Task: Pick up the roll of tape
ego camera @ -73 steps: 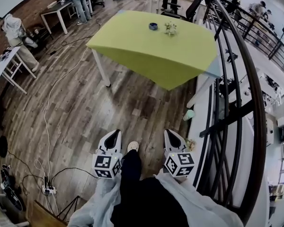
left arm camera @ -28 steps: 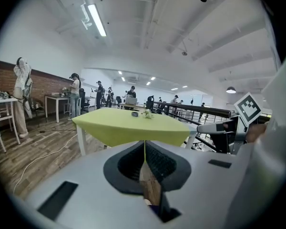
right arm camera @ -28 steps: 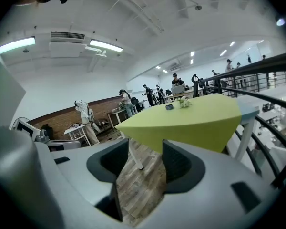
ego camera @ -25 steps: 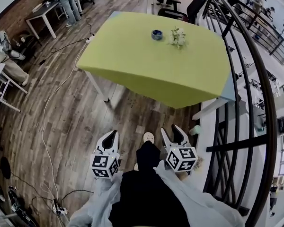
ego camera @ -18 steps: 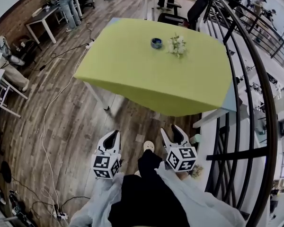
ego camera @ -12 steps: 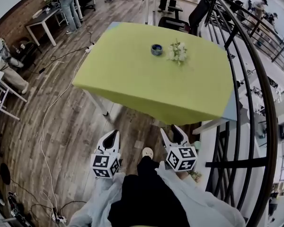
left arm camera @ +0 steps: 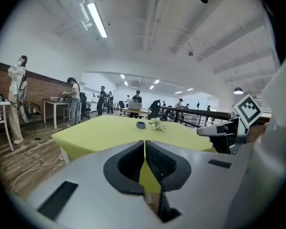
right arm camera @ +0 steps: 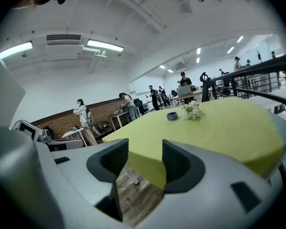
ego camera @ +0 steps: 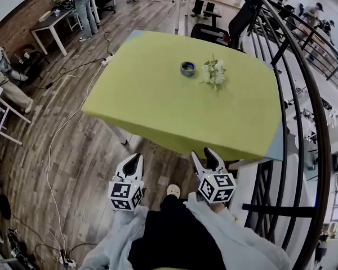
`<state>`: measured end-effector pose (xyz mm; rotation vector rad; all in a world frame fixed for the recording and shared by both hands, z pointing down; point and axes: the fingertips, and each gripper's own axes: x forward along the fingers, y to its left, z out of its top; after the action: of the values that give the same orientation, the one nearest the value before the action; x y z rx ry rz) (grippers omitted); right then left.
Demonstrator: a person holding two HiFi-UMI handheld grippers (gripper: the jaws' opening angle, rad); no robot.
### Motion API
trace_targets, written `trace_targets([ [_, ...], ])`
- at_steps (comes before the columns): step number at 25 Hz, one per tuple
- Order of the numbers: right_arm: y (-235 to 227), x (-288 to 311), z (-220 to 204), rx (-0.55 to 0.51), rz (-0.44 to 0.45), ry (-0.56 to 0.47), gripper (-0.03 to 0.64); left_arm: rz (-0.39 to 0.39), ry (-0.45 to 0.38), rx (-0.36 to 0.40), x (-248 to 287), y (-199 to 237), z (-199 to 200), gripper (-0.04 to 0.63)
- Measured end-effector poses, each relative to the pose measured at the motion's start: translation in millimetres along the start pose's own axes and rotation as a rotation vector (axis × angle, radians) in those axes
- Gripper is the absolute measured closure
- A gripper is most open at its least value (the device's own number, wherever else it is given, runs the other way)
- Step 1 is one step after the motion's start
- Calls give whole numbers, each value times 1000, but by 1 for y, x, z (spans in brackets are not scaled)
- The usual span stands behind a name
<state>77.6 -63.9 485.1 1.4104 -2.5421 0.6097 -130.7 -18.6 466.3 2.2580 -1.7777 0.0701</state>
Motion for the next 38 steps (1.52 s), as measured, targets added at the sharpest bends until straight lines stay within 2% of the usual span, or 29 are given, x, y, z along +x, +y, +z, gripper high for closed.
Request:
trace_targets([
  [14, -43, 60, 30, -6, 48, 11, 397, 40, -12, -3, 69, 4, 11, 572],
  [25, -43, 82, 25, 40, 100, 49, 400, 61, 57, -6, 83, 7, -1, 572],
  [30, -57, 99, 38, 36, 77, 34, 402, 26, 16, 17, 114, 7, 17, 572],
  [38, -71, 149, 70, 65, 68, 28, 405, -22, 16, 28, 169, 21, 41, 572],
])
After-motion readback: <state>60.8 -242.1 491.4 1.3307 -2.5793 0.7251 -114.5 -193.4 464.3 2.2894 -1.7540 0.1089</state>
